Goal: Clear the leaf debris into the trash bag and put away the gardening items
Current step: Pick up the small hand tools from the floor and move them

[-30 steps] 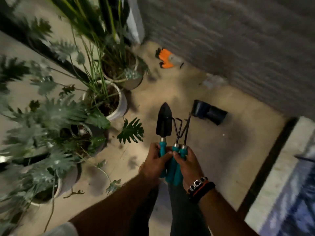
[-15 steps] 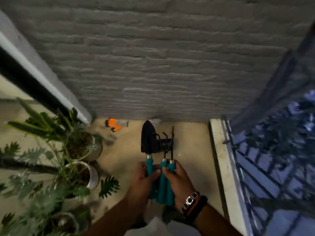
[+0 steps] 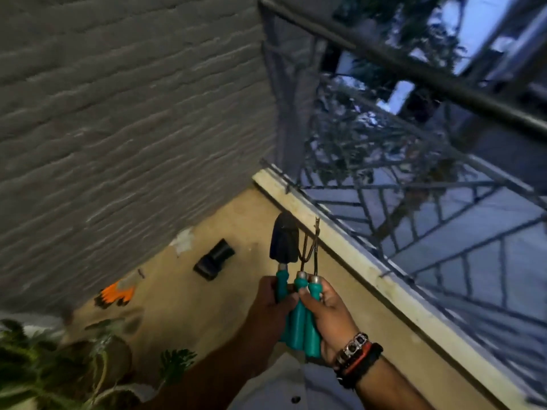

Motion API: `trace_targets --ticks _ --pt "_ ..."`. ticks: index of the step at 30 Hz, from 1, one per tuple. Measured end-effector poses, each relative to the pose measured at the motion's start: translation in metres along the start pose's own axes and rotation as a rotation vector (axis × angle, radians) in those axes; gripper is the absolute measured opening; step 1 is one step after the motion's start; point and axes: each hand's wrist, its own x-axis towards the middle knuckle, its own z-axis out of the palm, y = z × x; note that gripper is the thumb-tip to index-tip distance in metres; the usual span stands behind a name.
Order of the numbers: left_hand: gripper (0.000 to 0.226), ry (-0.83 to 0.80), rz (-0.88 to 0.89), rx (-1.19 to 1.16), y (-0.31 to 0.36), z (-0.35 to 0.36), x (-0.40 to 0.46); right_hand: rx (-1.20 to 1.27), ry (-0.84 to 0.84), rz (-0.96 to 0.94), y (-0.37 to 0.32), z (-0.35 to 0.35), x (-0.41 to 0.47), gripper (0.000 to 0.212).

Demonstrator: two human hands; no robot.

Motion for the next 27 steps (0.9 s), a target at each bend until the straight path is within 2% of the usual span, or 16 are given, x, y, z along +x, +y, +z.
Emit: trace_targets --ticks 7,11,13,16,17,22,27 --pt "0.116 -0.314 0.056 0.184 -0.001 0.114 -0.019 0.268 0.23 -0.139 -0.003 -0.108 -0.065 0.025" --pt "0.11 -0.508 0.023 0.274 -0.018 0.199 -0.04 0.346 0.372 -0.195 0.002 -0.183 -0.114 0.022" --pt "0.1 -0.608 0.009 0.354 -0.034 0.245 -0.054 0.407 0.461 -0.226 0.012 -0.22 -0.141 0.025" --pt "0.048 -0.691 -0.035 0.45 -0.062 0.301 -0.072 0.527 0.565 -0.295 0.026 -0.266 -0.179 0.025" --pt "0.042 -0.721 -0.05 0.477 -0.072 0.317 -0.078 0.556 0.606 -0.31 0.032 -0.279 -0.191 0.024" --pt "0.035 -0.924 -0.029 0.663 -0.109 0.393 -0.118 0.663 0.8 -0.368 0.056 -0.336 -0.242 0.023" --pt "0.028 -1.151 0.047 0.865 -0.133 0.462 -0.134 0.813 0.971 -0.477 0.07 -0.387 -0.267 0.036"
